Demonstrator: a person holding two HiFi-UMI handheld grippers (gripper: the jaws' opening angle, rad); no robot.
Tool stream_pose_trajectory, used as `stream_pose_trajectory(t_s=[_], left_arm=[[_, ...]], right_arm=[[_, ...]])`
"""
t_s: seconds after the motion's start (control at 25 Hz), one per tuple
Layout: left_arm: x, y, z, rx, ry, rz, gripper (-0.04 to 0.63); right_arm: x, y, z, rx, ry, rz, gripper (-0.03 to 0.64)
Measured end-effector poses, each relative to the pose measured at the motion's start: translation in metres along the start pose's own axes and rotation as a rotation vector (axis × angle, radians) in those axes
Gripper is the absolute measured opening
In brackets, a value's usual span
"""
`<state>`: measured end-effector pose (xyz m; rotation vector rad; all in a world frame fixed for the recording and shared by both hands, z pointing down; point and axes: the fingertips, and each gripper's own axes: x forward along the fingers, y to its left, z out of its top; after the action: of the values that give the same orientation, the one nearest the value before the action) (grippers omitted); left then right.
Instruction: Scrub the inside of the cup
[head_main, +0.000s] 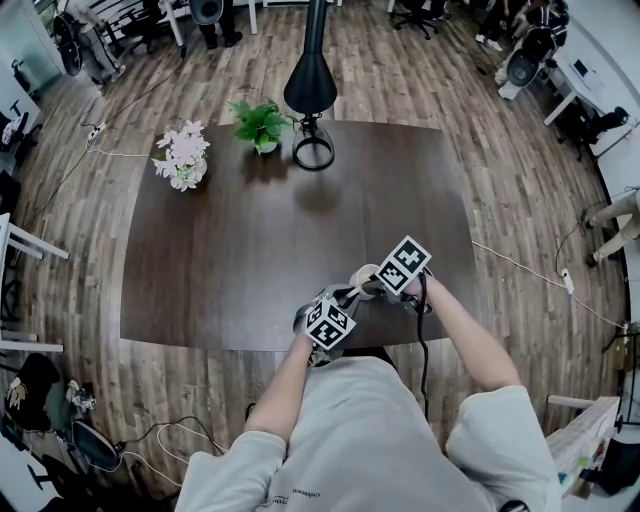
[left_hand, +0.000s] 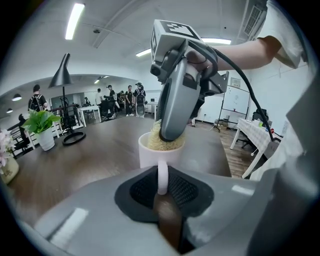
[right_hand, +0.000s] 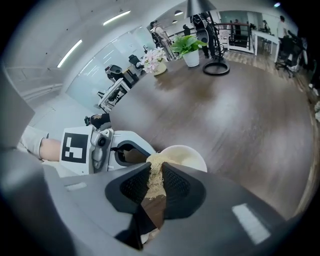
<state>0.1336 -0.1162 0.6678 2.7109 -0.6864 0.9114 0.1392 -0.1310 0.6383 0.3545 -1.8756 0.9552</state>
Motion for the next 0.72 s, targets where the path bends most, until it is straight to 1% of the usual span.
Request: stream_pose_trajectory(t_s=[0.2, 0.4, 0.52, 0.72], left_arm=[[0.002, -0.001, 0.0, -0.016, -0.004, -0.02, 0.051], [0.0, -0.004, 0.001, -0.028, -0.02, -0.051, 0.051], [0.001, -0.006, 0.003, -0.03, -0.026, -0.06, 0.051], [0.001, -0.009, 0.003, -0.035, -0.032, -0.073, 0.051]], right_arm=[[0.004, -0.006, 0.006, 0.08, -0.037, 0.002, 0.091], [0.002, -0.015, 0.012, 0.156, -0.105, -0.009, 0.092], [-0.001, -0.024, 0.012, 0.164, -0.123, -0.042, 0.092], [-0.011, -0.042, 0.013, 0.12, -0.112, -0.147, 0.095]])
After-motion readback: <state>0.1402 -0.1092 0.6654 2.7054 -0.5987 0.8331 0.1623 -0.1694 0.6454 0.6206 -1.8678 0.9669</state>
